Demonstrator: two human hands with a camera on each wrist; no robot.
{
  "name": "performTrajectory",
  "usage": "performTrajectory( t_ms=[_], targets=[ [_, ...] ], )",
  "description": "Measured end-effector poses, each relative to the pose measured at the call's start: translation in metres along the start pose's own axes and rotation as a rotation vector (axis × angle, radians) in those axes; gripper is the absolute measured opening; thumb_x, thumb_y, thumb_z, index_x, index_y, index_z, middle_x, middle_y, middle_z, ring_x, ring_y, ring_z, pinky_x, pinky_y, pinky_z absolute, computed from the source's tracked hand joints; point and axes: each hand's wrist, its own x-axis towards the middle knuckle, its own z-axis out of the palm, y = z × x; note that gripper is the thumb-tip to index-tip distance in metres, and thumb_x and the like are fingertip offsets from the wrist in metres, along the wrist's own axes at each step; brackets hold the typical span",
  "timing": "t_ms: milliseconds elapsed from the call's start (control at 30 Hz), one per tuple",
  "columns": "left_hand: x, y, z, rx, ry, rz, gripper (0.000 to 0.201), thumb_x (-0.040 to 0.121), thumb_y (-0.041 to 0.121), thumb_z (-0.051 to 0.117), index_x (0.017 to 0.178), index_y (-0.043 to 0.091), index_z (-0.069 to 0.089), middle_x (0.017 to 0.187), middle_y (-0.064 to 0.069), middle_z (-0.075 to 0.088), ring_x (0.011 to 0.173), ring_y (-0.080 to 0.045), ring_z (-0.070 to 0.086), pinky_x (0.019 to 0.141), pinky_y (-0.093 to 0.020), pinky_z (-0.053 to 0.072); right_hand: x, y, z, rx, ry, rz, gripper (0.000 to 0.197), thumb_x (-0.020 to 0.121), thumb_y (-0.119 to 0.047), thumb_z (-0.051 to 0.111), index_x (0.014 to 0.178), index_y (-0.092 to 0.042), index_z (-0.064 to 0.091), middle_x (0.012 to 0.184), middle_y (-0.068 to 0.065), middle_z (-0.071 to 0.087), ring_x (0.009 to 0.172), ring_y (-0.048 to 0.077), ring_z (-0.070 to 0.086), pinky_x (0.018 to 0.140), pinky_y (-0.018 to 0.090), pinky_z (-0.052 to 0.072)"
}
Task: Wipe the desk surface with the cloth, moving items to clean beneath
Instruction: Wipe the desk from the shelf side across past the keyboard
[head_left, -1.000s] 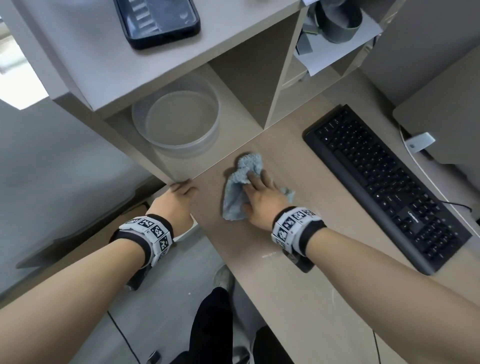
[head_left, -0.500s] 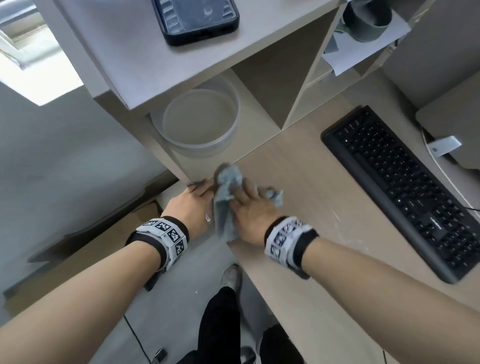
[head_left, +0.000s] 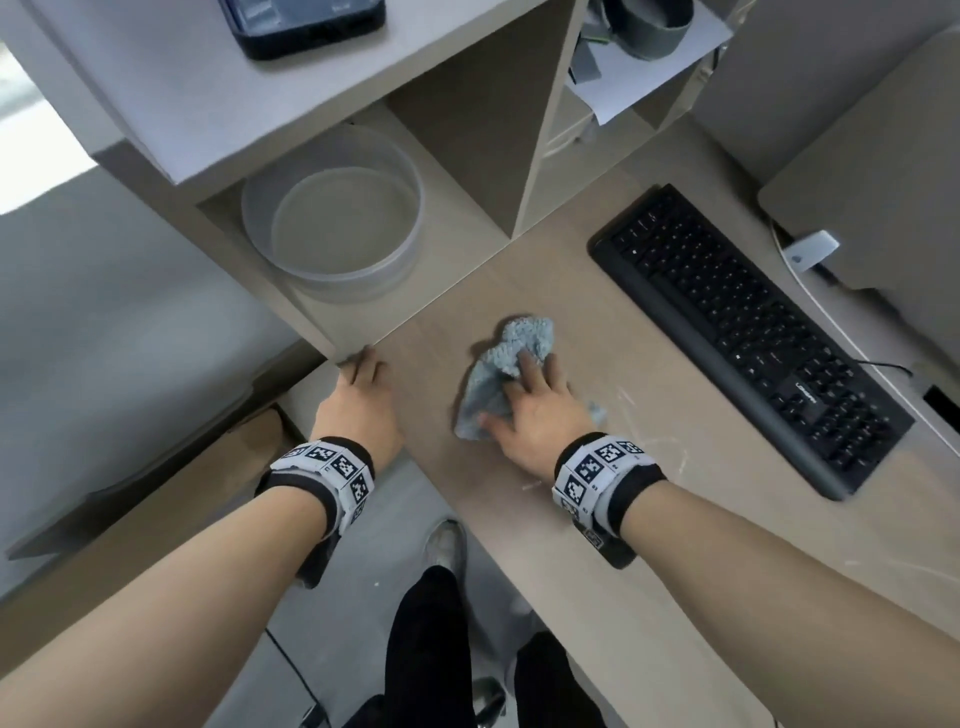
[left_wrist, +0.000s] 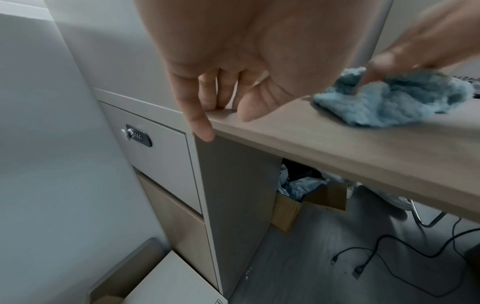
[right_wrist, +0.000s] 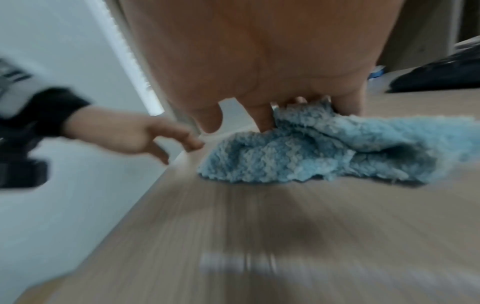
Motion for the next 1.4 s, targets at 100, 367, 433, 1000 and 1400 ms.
performTrajectory(
  t_ms=[100,367,433,1000,1400],
  targets=[
    [0.005,0.009,-0.005,0.027,-0.055,-0.065,0.073,0.080,0.017,0.059,0.146,0.008,0.027,0.161,-0.004,0.016,0.147,-0.023,0.012,0.110,-0.044,0.038,-0.040,0.015,0.002,-0.089,0.041,-0.028,0.058,0.094,-0.041,0.048,0.142,-0.011,0.039,0.163,0.009,0.015,0.149,0.040,0.007,0.116,0.055,0.025],
    [0.005,0.019,0.001,0.077,-0.077,-0.100,0.077,0.080,0.017,0.055,0.147,0.001,0.020,0.160,-0.014,0.012,0.148,-0.029,0.011,0.109,-0.046,0.039,-0.087,0.124,0.006,0.082,0.121,0.330,0.052,0.086,-0.014,0.059,0.133,-0.017,0.037,0.161,0.003,0.018,0.146,0.030,0.015,0.104,0.044,0.042],
    [0.006,0.020,-0.001,0.094,-0.068,-0.100,0.076,0.079,0.017,0.055,0.146,0.001,0.021,0.160,-0.014,0.013,0.147,-0.029,0.013,0.110,-0.044,0.038,-0.076,0.125,0.001,0.103,0.162,0.327,0.063,0.082,-0.013,0.062,0.138,-0.018,0.032,0.156,0.010,0.026,0.139,0.034,0.026,0.105,0.043,0.040],
    [0.006,0.017,-0.016,0.105,-0.047,-0.066,0.065,0.082,0.016,0.053,0.142,0.004,0.032,0.154,-0.011,0.032,0.139,-0.031,0.034,0.107,-0.041,0.040,-0.038,0.126,-0.017,-0.006,0.201,0.350,0.070,0.079,-0.018,0.067,0.143,-0.016,0.037,0.155,0.007,0.031,0.135,0.037,0.027,0.105,0.050,0.037],
    [0.005,-0.005,-0.021,0.011,-0.003,0.005,0.056,0.081,0.010,0.048,0.136,0.018,0.047,0.157,0.005,0.032,0.141,-0.022,0.035,0.110,-0.037,0.037,-0.050,0.086,0.008,0.165,0.122,0.109,0.063,0.075,-0.010,0.070,0.130,-0.030,0.046,0.142,0.007,0.036,0.117,0.032,0.044,0.096,0.044,0.048]
  ],
)
